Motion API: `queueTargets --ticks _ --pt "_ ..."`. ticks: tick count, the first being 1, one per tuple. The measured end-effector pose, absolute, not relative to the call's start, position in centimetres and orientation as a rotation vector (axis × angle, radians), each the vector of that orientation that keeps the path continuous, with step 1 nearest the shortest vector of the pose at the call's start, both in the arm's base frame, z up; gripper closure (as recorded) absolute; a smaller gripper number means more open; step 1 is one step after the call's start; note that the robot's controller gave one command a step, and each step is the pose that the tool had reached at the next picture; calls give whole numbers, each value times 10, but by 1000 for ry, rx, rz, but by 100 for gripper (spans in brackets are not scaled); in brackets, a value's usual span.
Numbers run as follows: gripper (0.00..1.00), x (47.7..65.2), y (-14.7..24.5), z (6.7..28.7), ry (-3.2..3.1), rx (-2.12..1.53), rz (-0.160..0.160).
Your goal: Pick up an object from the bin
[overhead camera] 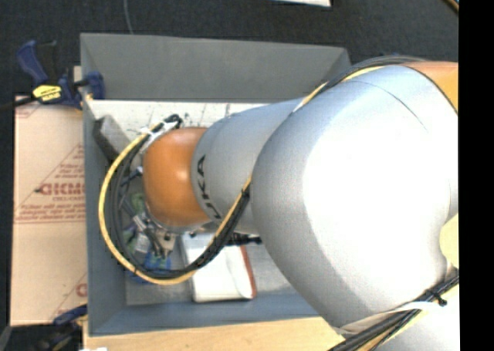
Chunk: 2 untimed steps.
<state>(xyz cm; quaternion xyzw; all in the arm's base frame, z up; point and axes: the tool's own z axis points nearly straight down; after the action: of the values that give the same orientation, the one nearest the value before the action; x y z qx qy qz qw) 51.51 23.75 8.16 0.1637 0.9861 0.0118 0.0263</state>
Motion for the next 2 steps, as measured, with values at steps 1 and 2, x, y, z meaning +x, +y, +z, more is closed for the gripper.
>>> queueTargets --ticks 1,2 --pt "100 515 237 82 3046 509 37" --pt "100 516 236 89 3044 508 36"
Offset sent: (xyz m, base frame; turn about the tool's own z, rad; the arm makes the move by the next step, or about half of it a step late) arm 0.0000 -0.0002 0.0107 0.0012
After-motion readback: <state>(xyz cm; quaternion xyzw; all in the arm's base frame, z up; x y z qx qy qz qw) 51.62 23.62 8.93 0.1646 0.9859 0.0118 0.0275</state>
